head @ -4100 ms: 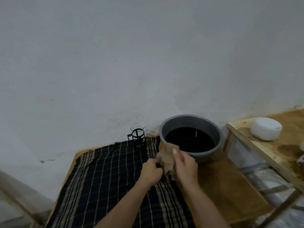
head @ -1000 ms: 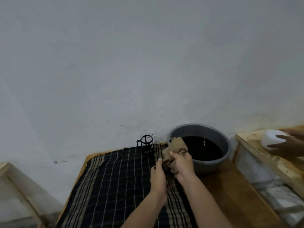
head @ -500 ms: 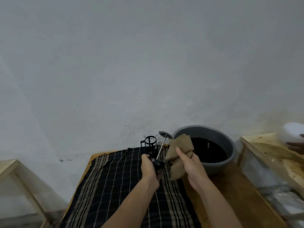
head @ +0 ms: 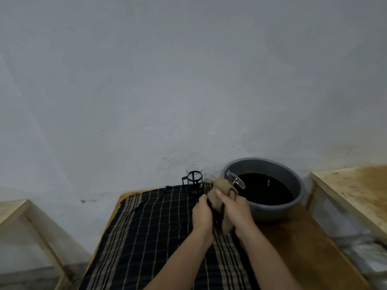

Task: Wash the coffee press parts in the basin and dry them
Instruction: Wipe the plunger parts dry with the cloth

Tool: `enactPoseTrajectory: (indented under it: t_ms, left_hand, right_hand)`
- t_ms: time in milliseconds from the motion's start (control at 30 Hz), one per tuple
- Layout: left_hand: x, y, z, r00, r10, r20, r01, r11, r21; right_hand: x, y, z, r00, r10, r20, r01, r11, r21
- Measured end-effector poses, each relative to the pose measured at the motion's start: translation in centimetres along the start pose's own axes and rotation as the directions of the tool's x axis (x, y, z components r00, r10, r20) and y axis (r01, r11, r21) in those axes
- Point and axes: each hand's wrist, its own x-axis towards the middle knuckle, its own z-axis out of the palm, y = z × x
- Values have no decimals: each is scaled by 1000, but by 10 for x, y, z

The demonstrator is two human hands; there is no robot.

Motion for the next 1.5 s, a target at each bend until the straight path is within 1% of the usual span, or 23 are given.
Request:
enactPoseTrajectory:
  t_ms: [67, 133, 167, 233, 300, 333, 400, 433, 533, 567, 633, 700, 733, 800, 900, 933, 1000, 1067, 1133, 1200, 1300, 1400, 1500]
  left_hand:
    - [2, 5, -12, 1000, -1, 8, 2, 998, -60]
    - [7, 9, -21, 1000, -16, 12, 17, 991, -130]
    - [7, 11, -23, 1000, -25, 16, 28, 987, -160]
    - [8, 12, -19, 999, -21, 36, 27, 980, -198]
    - [6, 11, -13, 995, -11, 94, 33, 971, -236]
    - [4, 11, -11, 993, -25, 113, 52, 968, -246]
    - [2, 11, -10, 992, -50, 118, 77, 969, -234]
    - [1, 11, -9, 993, -48, 110, 71, 974, -216]
    - [-4, 12, -4, 1000, -5, 26, 8, 992, -126]
    - [-4, 12, -4, 1000, 15, -1, -15, 997, -82]
    - [-2, 10, -6, 999, 24, -31, -25, 998, -51]
    - [12, 5, -14, 998, 36, -49, -38, 999, -37]
    - [15, 4, -18, 999, 31, -39, -33, 999, -40]
    - [13, 7, -18, 999, 38, -22, -39, 997, -59]
    - [5, 13, -18, 999, 47, 24, -44, 995, -87]
    - [5, 12, -18, 999, 39, 27, -36, 995, -98]
    - [1, 16, -20, 1000, 28, 12, -27, 996, -87]
    - [2, 19, -21, 1000, 7, -25, -9, 997, -78]
    - [1, 23, -20, 998, -6, -60, 1, 996, -84]
    - [5, 25, -18, 995, -25, -98, 17, 996, -87]
    - [4, 28, -21, 994, -38, -104, 27, 994, -108]
    - [2, 22, -21, 995, -55, -79, 55, 998, -7]
    - [2, 13, -18, 996, -67, -51, 72, 990, 123]
  right_hand:
    - [-4, -3, -11, 995, 81, 59, -93, 966, 240]
    - [-8, -6, -21, 999, 20, 35, -29, 951, 307]
    - [-10, -7, -24, 998, -55, 33, 45, 969, 243]
    - [-18, -8, -21, 970, -211, 124, 217, 976, -33]
    - [-22, -3, -8, 923, -267, 276, 353, 871, -340]
    - [-23, 3, -2, 906, -292, 308, 407, 802, -438]
    - [-23, 9, 3, 885, -380, 271, 466, 705, -534]
    - [-21, 10, 3, 879, -423, 220, 471, 695, -543]
    - [-18, 7, 7, 887, -457, 61, 439, 797, -416]
    - [-19, 5, 11, 917, -398, 5, 379, 869, -319]
    - [-23, 1, 16, 976, -211, -51, 211, 977, -1]
    - [-28, -1, 16, 990, -133, -44, 139, 970, 200]
    - [-31, -2, 15, 986, -166, -33, 170, 964, 206]
    - [-34, 0, 14, 953, -298, 54, 293, 953, 83]
    - [-33, 9, 23, 899, -338, 280, 411, 870, -271]
    - [-30, 11, 25, 891, -336, 305, 435, 823, -364]
    - [-26, 9, 25, 878, -375, 298, 473, 779, -412]
    - [-27, 6, 24, 867, -443, 227, 497, 788, -364]
    - [-30, 8, 24, 884, -444, 145, 467, 841, -273]
    - [-33, 10, 24, 925, -377, 47, 380, 918, -114]
    - [-32, 9, 19, 980, -167, -107, 180, 976, 125]
    - [-22, -1, 18, 999, -17, -37, 26, 966, 255]
    - [-11, -12, 21, 995, -1, -101, 29, 961, 274]
